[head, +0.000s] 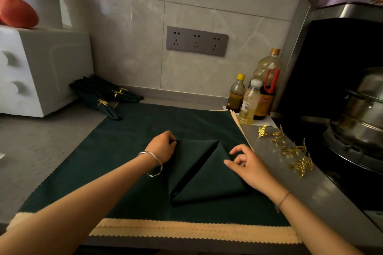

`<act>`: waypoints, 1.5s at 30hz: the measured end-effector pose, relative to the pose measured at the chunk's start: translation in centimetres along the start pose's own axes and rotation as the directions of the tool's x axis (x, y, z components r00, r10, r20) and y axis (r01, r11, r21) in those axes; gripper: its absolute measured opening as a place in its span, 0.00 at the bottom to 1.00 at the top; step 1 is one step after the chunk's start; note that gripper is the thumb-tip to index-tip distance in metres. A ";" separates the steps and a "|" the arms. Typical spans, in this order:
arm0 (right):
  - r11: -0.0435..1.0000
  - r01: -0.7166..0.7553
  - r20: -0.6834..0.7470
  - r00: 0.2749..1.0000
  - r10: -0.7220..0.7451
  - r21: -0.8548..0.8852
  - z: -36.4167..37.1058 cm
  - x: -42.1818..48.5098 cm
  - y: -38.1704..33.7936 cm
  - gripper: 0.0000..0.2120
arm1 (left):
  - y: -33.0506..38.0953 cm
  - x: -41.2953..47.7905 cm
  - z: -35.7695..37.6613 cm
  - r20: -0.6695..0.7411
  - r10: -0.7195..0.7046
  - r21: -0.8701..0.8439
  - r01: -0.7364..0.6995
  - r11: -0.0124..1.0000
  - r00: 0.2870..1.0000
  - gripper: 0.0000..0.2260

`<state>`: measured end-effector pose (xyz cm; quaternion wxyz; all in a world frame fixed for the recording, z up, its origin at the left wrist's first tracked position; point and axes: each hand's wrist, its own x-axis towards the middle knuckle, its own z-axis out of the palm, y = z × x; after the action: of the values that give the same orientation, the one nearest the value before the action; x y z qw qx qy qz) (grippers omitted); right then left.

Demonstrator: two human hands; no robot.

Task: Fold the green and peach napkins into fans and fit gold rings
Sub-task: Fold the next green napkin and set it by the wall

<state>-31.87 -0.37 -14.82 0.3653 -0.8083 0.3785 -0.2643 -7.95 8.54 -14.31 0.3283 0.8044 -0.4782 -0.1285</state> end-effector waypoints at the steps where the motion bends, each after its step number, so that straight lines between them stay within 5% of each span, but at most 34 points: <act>1: 1.000 0.003 -0.034 0.999 -0.004 -0.030 0.3 0.5 0.1 0.11 | -0.1 -0.1 0.1 -0.017 -0.014 0.005 0.014 1.000 1.000 0.08; 6: 0.999 -0.006 -0.115 0.993 0.001 -0.044 2.0 2.5 -0.2 0.10 | 0.6 -2.3 0.7 -0.076 -0.010 0.120 0.019 0.993 0.997 0.18; 8: 1.000 -0.015 -0.147 0.989 0.017 0.019 2.6 2.8 -0.3 0.09 | 1.2 -4.0 1.3 -0.027 0.000 0.208 0.006 0.978 1.000 0.28; 13: 1.000 -0.008 -0.237 0.971 0.005 -0.010 3.7 2.5 -0.1 0.07 | 2.8 -8.6 2.5 0.177 -0.033 0.270 -0.016 0.963 0.984 0.34; 20: 0.996 0.014 -0.288 0.957 -0.037 -0.084 3.6 2.3 -0.3 0.06 | 3.0 -9.2 3.1 0.270 -0.017 0.473 -0.117 0.873 0.963 0.29; 23: 0.958 0.138 -0.301 0.929 -0.213 -0.252 3.2 2.1 -0.3 0.03 | 2.9 -9.5 3.2 0.249 -0.004 0.513 -0.128 0.849 0.969 0.27; 27: 0.866 0.388 -0.016 0.910 -0.413 -0.314 3.0 1.0 -1.2 0.12 | 2.9 -9.6 3.4 0.221 -0.005 0.519 -0.114 0.848 0.975 0.27; 32: 0.760 0.503 0.465 0.833 -0.299 -0.411 3.4 0.4 -1.4 0.19 | 2.8 -9.6 3.7 0.192 0.001 0.518 -0.102 0.849 0.981 0.27; 38: 0.729 0.433 0.536 0.837 -0.107 -0.530 3.1 2.8 -0.9 0.23 | 2.3 -9.6 3.7 0.224 0.091 0.455 -0.187 0.870 0.970 0.23; 45: 0.785 0.332 0.470 0.881 -0.059 -0.524 2.8 5.9 0.4 0.23 | 2.0 -9.8 3.4 0.248 0.142 0.441 -0.243 0.864 0.958 0.22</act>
<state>-26.64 -4.20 -15.87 0.1398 -0.9544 0.2635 0.0138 -16.07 14.85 -16.64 0.0847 0.7897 -0.6047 -0.0589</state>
